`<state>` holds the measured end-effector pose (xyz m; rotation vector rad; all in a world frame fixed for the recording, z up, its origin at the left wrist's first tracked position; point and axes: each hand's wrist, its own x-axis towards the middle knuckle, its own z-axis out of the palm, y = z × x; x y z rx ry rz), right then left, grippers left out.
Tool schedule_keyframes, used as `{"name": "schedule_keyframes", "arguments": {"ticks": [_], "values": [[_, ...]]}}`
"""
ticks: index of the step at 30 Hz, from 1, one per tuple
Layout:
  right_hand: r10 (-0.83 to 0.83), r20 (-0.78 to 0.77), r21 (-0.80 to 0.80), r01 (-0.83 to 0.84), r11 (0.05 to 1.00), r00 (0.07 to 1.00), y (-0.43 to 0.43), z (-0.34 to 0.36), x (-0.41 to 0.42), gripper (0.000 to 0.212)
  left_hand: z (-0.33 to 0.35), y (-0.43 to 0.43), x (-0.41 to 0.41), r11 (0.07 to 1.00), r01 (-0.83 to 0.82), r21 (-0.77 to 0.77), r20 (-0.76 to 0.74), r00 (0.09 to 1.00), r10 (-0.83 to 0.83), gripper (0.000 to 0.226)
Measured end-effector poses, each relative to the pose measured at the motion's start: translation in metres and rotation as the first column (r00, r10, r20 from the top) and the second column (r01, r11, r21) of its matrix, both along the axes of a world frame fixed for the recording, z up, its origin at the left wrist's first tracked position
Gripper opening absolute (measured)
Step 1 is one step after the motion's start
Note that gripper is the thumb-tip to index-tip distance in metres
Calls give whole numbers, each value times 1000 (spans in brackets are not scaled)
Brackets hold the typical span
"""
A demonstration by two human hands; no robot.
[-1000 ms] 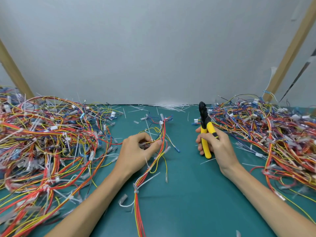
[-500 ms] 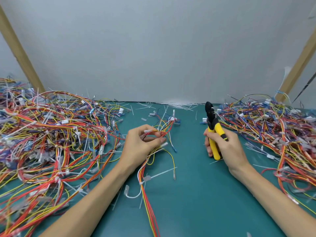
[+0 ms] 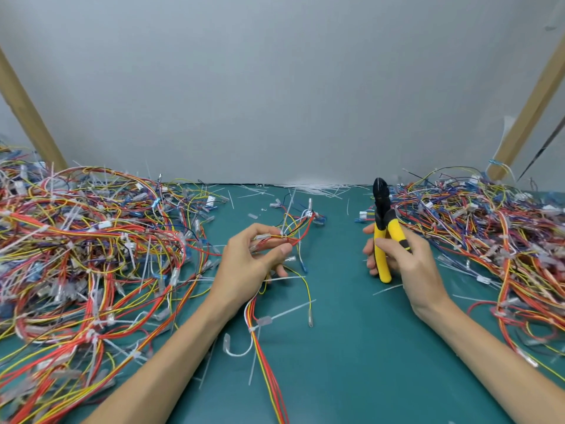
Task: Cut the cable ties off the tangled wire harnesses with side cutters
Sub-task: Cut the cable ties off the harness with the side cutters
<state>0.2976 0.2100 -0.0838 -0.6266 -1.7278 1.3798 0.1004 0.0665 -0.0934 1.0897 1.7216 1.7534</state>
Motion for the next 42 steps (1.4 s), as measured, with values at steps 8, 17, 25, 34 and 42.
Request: {"name": "schedule_keyframes", "arguments": {"ticks": [8, 17, 25, 34, 42], "values": [[-25, -43, -52, 23, 998, 999, 0, -2, 1, 20, 1, -1, 1, 1000, -1, 4, -21, 1000, 1, 12], [3, -13, -82, -4, 997, 1000, 2, -1, 0, 19, -2, 0, 0, 999, -11, -46, -84, 996, 7, 6], [55, -51, -134, -62, 989, 997, 0, 3, 3, 21, -1, -1, 0, 982, -36, -186, -208, 978, -3, 6], [263, 6, -117, -261, 958, 965, -32, 0, -8, 35, -2, -1, -4, 975, -22, -219, -216, 976, -26, 12], [183, 130, 16, -187, 982, 974, -32, 1, -13, 26, 1, -1, -2, 980, -17, -197, -271, 962, -38, 12]]}}
